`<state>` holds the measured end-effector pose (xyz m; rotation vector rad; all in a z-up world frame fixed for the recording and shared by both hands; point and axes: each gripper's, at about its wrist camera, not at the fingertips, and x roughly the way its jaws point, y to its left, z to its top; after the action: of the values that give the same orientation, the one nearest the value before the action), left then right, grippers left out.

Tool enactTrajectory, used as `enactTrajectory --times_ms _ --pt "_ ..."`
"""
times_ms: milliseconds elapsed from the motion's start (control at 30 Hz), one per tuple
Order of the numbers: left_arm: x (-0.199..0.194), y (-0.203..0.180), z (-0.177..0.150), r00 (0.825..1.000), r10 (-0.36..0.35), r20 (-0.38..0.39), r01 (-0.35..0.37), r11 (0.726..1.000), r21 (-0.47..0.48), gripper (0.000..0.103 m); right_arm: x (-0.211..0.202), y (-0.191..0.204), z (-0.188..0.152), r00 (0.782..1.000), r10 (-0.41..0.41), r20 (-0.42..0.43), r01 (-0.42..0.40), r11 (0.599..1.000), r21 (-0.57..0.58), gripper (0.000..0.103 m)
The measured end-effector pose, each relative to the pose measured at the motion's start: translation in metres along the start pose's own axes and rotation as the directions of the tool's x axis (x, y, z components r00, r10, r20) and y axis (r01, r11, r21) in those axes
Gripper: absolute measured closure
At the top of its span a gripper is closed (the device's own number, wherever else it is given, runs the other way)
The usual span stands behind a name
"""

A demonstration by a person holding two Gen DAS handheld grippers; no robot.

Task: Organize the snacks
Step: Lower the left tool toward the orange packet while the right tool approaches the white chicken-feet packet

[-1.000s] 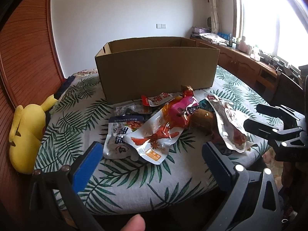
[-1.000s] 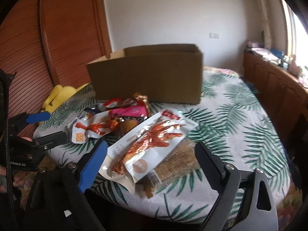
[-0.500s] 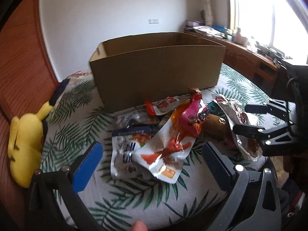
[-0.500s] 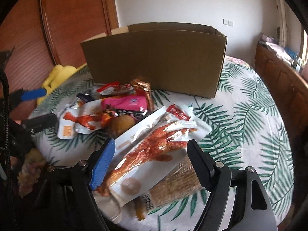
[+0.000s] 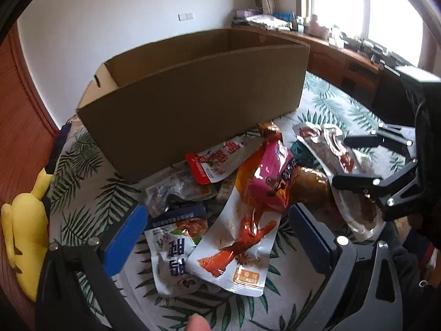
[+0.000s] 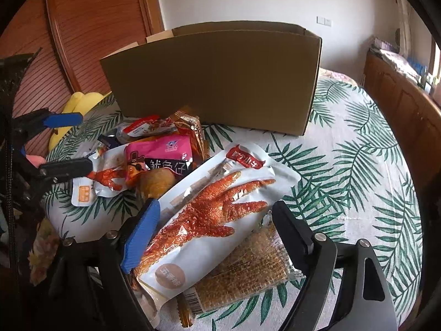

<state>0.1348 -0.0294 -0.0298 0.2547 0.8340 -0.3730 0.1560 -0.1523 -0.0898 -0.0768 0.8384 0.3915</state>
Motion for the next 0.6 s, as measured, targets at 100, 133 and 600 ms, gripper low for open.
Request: enactTrajectory --times_ms 100,133,600 --pt "0.006 -0.005 -0.001 0.999 -0.015 -0.037 0.016 0.999 0.032 0.0 0.005 -0.005 0.003 0.999 0.032 -0.014 -0.032 0.999 0.026 0.015" --pt "0.007 -0.006 -0.001 0.999 -0.014 -0.046 0.016 0.999 0.04 0.0 0.007 -0.008 0.005 0.998 0.05 -0.023 -0.049 0.998 0.038 0.015" --pt "0.02 -0.002 0.002 0.993 -0.055 -0.107 0.058 0.998 0.026 0.003 0.028 -0.014 0.015 0.982 0.171 -0.078 -0.165 0.984 0.073 0.013"
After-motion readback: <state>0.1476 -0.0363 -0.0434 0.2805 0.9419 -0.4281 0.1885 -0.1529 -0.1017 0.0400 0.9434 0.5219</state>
